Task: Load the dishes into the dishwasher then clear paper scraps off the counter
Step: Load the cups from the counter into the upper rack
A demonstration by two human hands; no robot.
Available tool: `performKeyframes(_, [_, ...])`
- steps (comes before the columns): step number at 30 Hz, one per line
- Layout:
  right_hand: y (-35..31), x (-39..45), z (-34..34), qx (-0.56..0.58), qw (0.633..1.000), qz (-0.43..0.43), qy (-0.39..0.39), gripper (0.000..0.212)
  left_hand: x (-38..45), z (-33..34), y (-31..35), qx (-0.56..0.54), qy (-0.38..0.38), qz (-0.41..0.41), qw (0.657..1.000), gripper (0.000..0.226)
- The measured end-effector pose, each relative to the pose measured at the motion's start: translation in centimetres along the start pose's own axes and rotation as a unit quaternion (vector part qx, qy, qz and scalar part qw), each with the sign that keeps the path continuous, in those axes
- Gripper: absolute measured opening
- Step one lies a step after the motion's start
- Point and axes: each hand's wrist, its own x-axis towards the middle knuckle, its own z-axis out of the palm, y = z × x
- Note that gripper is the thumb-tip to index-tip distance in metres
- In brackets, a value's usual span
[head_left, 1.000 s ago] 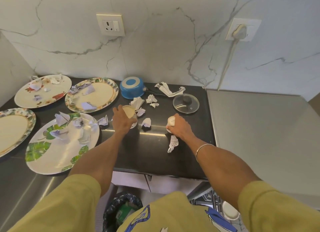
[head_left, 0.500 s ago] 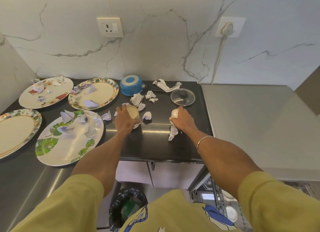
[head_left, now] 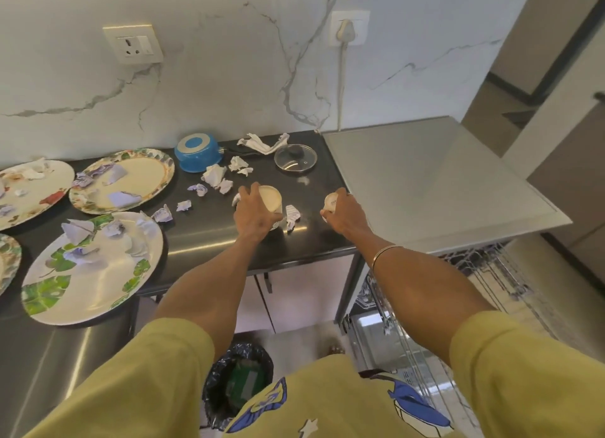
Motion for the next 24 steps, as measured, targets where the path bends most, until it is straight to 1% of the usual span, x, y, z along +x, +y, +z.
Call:
performKeyframes(10, [6.4, -6.8, -4.4, 0.016, 0.996, 0.076, 0.048, 0.056, -5.0, 3.5, 6.4, -0.009, -0.061, 0.087, 0.994, 0.09])
performKeyframes(19, [13.9, -12.8, -8.7, 0.01, 0.992, 0.117, 0.054, 0.061, -11.8, 7.3, 12.9, -0.037, -0.099, 0.117, 0.988, 0.095])
performKeyframes(24, [19.2, -17.4, -11.7, -0.01, 0.989, 0.138, 0.051, 0.064, -17.4, 10.0, 17.0, -0.035, -0.117, 0.127, 0.984, 0.091])
